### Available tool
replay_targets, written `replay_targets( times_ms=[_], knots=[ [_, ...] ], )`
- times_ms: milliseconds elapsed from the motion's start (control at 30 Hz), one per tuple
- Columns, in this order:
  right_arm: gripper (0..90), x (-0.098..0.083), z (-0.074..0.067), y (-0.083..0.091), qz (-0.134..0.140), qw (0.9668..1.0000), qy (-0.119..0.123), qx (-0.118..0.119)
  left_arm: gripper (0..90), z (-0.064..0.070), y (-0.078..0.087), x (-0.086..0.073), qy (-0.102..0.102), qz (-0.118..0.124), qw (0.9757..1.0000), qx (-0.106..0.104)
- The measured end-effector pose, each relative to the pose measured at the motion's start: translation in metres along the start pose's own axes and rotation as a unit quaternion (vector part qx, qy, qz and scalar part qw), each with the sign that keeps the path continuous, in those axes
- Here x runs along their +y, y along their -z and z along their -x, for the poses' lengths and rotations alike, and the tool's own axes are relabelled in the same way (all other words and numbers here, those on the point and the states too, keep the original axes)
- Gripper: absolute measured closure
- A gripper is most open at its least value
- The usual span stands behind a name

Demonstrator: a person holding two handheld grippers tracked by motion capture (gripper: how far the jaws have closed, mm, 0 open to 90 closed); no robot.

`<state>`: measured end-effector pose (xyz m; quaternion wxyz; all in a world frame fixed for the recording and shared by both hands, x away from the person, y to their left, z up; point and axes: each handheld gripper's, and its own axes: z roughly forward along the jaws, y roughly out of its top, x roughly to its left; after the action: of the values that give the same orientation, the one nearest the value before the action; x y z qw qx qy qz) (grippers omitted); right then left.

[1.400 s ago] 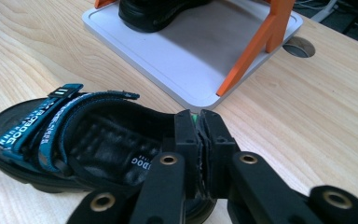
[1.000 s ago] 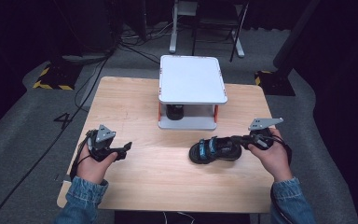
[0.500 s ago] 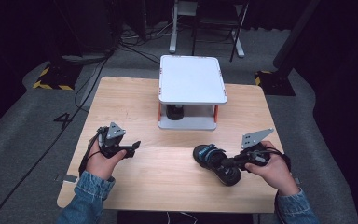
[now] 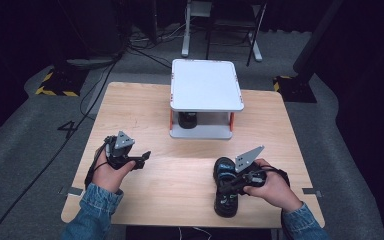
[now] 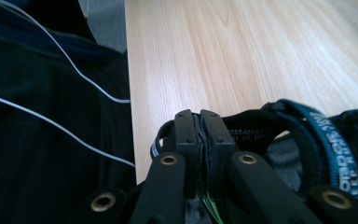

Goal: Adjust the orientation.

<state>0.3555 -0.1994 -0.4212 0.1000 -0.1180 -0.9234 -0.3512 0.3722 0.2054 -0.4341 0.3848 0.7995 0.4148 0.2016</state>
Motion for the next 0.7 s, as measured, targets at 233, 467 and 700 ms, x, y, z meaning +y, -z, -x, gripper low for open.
replay_targets(
  times_ms=[233, 467, 700],
  knots=[
    [61.5, -0.001, -0.003, 0.008, 0.023, 0.9997, -0.004, -0.011, 25.2, -0.001, -0.001, -0.001, 0.003, 0.0, 1.0, 0.0],
    [46.2, -0.002, -0.003, 0.028, 0.047, 0.9931, 0.013, -0.107, 25.2, -0.002, -0.003, -0.003, 0.005, -0.003, 1.0, 0.002],
    [47.9, -0.015, 0.017, 0.017, -0.008, 0.9857, -0.018, -0.167, 25.1, -0.005, -0.005, -0.005, 0.009, -0.008, 0.9999, 0.002]
  ],
)
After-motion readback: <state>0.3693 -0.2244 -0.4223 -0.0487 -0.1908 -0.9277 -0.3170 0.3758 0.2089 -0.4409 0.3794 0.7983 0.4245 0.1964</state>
